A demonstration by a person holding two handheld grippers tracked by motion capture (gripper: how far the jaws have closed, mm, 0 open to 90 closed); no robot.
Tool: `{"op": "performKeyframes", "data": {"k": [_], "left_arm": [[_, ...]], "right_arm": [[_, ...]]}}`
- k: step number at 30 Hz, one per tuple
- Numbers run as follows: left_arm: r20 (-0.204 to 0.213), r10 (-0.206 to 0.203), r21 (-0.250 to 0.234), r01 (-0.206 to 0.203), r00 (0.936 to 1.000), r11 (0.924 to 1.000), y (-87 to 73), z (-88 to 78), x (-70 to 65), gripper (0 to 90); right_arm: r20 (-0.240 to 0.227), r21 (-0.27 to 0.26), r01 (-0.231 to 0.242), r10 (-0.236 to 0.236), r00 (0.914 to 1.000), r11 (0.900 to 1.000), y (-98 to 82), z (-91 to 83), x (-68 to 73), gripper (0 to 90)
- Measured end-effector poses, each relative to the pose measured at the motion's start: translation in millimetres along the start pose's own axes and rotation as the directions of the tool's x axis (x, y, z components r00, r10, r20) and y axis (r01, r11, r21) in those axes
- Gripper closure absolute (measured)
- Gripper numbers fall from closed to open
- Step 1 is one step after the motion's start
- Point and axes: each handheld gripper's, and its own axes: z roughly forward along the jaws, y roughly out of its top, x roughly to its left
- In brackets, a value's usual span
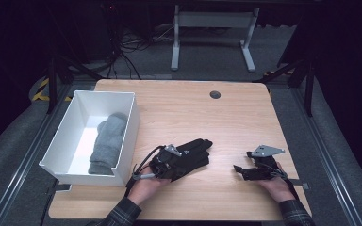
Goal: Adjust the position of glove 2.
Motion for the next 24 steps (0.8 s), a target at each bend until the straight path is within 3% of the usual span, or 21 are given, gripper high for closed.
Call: {"op": "performKeyframes", "data": {"k": [4, 7, 10, 11, 14, 18, 24], "left_arm": [[-0.009, 0.03, -0.024, -0.03, 0.9995, 0.9993, 3.0, -6.5, -1.5, 85.8], [-0.028, 0.076, -0.047, -0.077, 0.9967, 0.996, 12.0, -14.5, -1.9, 74.6], [-0.031, 0.088, -0.056, -0.089, 0.9957, 0.9944, 16.2, -16.6, -0.9, 65.2], [-0.041, 0.098, -0.054, -0.1, 0.9943, 0.9935, 19.0, -17.4, -0.5, 65.2], [-0.06, 0.125, -0.082, -0.13, 0.9903, 0.9881, 26.4, -18.0, 0.2, 53.7], [-0.088, 0.163, -0.064, -0.168, 0.9828, 0.9836, 37.0, -15.0, 1.3, 47.1], [-0.11, 0.158, -0.079, -0.167, 0.9813, 0.9827, 51.9, -8.6, 12.4, 31.3]], "right_arm": [[-0.002, 0.003, 0.004, -0.004, 1.0, 1.0, 0.1, 0.2, 0.2, 17.6], [-0.005, 0.005, 0.005, -0.005, 1.0, 1.0, 0.1, 0.4, 0.2, 17.1], [-0.004, 0.005, 0.006, -0.006, 1.0, 1.0, 0.1, 0.4, 0.3, 17.1], [-0.004, 0.005, 0.006, -0.006, 1.0, 1.0, 0.1, 0.4, 0.3, 17.1], [-0.005, 0.005, 0.005, -0.005, 1.0, 1.0, 0.1, 0.5, 0.3, 17.0], [-0.006, 0.004, 0.005, -0.005, 1.0, 1.0, 0.1, 0.5, 0.2, 17.0], [-0.007, 0.004, 0.005, -0.005, 1.0, 1.0, 0.1, 0.5, 0.2, 16.9]]}}
